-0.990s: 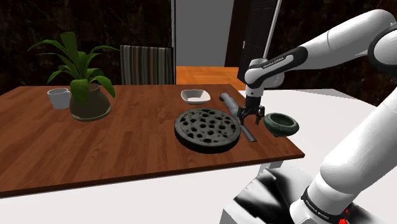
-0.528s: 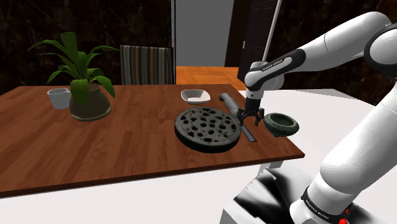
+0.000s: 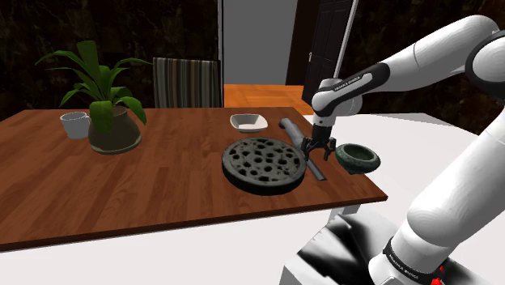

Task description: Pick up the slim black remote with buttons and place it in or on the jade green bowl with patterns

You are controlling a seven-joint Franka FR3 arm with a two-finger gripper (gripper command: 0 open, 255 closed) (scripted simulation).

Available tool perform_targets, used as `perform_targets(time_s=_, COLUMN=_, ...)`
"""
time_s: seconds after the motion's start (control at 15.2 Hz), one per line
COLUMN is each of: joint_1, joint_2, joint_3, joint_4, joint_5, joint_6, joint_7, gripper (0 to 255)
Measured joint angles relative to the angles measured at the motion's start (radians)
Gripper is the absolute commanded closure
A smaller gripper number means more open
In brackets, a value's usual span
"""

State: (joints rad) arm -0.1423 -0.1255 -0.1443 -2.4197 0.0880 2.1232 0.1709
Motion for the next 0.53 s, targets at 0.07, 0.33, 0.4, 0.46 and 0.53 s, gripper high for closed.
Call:
perform_targets(time_s=0.07, joint_1=0.0, joint_2=-0.002, joint_3=-0.001, joint_4=-0.002, joint_5=-0.001, joint_6=0.001, joint_7=-0.001, gripper=255)
perform_targets(time_s=0.33, joint_1=0.0, joint_2=-0.006, joint_3=0.0, joint_4=-0.013, joint_5=-0.006, joint_6=0.015, joint_7=0.0, gripper=255)
perform_targets(time_s=0.4, joint_1=0.0, joint_2=-0.008, joint_3=0.0, joint_4=-0.017, joint_5=-0.006, joint_6=0.021, joint_7=-0.002, gripper=255)
perform_targets(time_s=0.46, joint_1=-0.001, joint_2=-0.007, joint_3=0.0, joint_4=-0.016, joint_5=-0.007, joint_6=0.02, joint_7=0.0, gripper=255)
perform_targets(time_s=0.53, joint_1=-0.002, joint_2=-0.01, joint_3=-0.001, joint_4=-0.018, joint_5=-0.008, joint_6=0.02, joint_7=0.0, gripper=255)
